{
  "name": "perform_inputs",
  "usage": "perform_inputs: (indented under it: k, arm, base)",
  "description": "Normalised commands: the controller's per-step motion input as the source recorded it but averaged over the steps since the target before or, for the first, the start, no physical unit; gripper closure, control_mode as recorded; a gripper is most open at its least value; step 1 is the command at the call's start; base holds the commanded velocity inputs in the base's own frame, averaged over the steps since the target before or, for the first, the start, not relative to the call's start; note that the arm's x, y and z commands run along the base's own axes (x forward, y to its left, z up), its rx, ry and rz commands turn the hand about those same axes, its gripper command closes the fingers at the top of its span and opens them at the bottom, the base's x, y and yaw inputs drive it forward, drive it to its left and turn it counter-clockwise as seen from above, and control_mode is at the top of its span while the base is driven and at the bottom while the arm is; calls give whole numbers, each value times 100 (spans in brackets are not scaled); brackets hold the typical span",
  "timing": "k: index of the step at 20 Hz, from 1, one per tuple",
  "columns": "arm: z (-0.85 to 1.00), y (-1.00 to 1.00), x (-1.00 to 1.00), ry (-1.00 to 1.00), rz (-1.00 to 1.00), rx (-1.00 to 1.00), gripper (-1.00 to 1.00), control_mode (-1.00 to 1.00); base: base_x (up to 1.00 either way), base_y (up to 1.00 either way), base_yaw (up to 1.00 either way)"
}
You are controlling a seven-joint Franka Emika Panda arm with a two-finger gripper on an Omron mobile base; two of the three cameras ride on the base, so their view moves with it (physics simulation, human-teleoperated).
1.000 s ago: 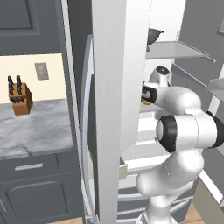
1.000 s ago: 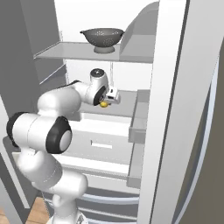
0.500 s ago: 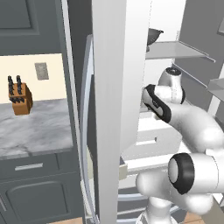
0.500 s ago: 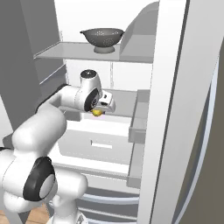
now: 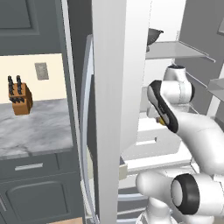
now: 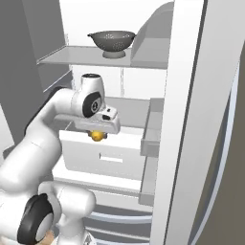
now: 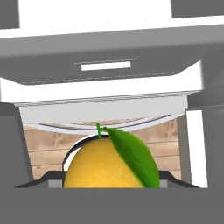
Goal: Pick lemon from the fridge and place it on the plate on the counter.
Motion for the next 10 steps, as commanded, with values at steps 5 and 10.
perform_inputs:
  k: [5,10]
  arm:
    - [20,6,-100,-16,0,2,100,-100]
    - [6,0,-54,-7,0,1,100,-100]
  base:
    - [0,0,0]
    - [0,0,0]
